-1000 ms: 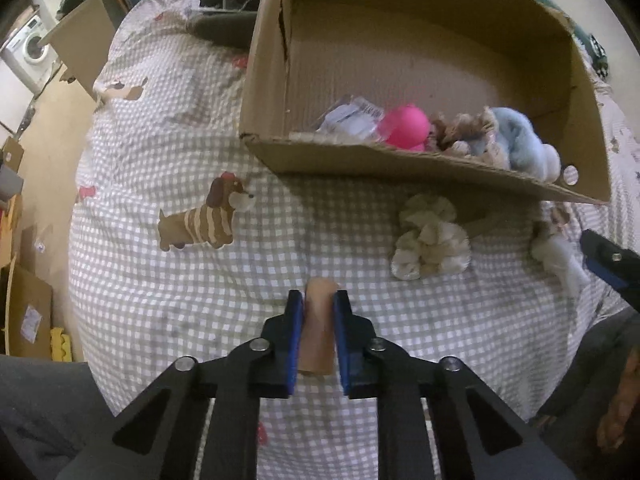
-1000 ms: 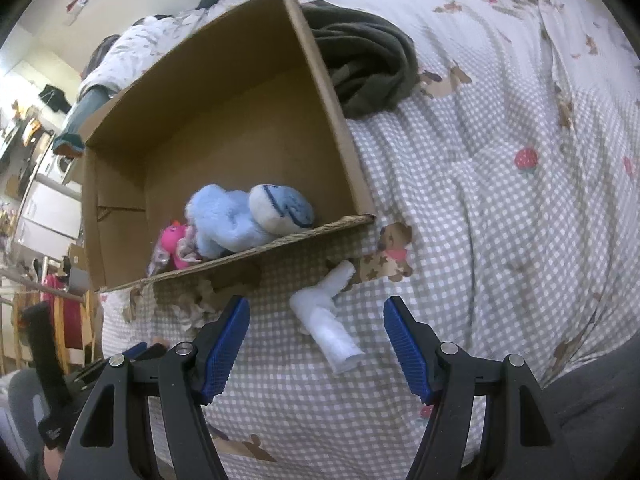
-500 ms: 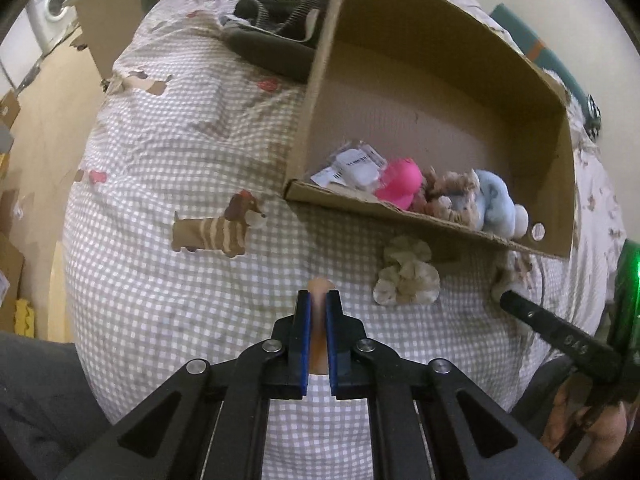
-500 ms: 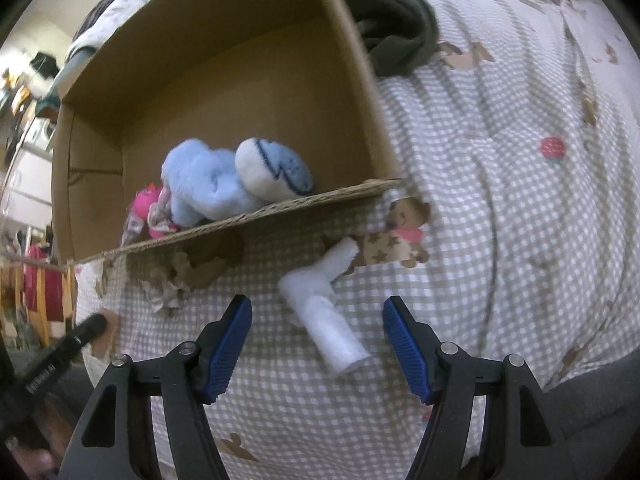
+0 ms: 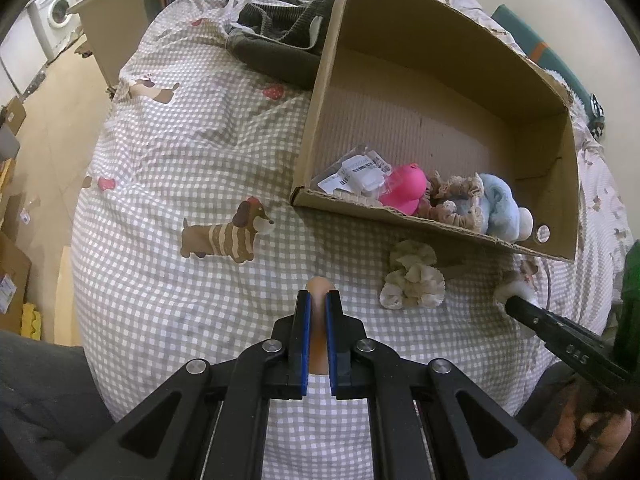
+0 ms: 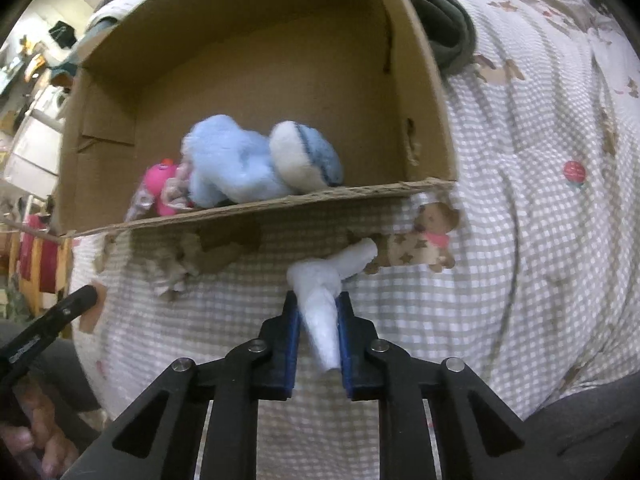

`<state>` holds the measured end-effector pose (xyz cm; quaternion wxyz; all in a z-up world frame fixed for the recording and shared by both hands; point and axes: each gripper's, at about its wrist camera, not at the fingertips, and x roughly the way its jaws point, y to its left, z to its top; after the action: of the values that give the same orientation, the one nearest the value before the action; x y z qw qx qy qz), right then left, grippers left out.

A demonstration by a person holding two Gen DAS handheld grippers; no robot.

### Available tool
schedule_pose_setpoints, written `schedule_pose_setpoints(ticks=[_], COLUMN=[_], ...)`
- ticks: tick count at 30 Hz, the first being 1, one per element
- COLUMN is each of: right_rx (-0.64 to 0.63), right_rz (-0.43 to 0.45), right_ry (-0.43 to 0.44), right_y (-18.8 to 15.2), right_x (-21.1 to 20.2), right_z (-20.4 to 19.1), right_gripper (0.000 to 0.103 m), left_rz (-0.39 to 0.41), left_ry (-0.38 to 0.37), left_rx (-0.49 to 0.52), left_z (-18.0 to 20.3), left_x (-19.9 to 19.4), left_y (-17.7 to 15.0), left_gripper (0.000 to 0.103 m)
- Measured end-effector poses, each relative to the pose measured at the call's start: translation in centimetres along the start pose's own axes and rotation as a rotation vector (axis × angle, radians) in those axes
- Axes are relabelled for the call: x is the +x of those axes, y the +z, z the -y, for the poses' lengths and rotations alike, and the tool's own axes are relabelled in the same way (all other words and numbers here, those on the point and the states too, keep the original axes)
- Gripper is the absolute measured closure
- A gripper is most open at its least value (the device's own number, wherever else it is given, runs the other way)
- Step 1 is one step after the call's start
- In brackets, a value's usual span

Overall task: Organize soft objects
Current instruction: 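Carry the tan roll and white item over the box with both grippers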

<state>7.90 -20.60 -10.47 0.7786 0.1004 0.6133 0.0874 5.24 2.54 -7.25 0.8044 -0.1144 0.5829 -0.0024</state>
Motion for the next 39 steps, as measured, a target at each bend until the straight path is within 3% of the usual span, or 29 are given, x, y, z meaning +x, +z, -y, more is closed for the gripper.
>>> schedule_pose_setpoints(ticks=[11,18,22,30,39], right_rx=[-0.143,-0.219,-0.227,-0.210,-0.128], right_rz=[0.028,0.111,0.156,0.255,0.329], right_ry=[0.140,0.277,0.297,0.270,0.163], right_y=[-1.0,-1.9,-1.5,2.0,5.5], right_x=[-0.9,-4.1,-6.1,-8.7,-8.3], right_z=[-4.2,-6.5,-6.7,-5.5,-1.7], right_gripper=[0.085,0.085,0.085,0.085,0.085], left_rz=[0.015,0.133,0.179,0.225,0.250], left_ry=[-0.001,-0.033,-0.048,-0.038,0.003], left_rx=[0.053,0.112,0.129,0.171,0.170], left_z=[1.2,2.2,2.8,4.8,5.4], left_x=[-0.8,-5.7,-7.5,-8.2,-5.0], left_y=[-0.3,0.1,1.6,5.8,9.9], left_gripper=[0.096,0.096,0.096,0.096,0.096])
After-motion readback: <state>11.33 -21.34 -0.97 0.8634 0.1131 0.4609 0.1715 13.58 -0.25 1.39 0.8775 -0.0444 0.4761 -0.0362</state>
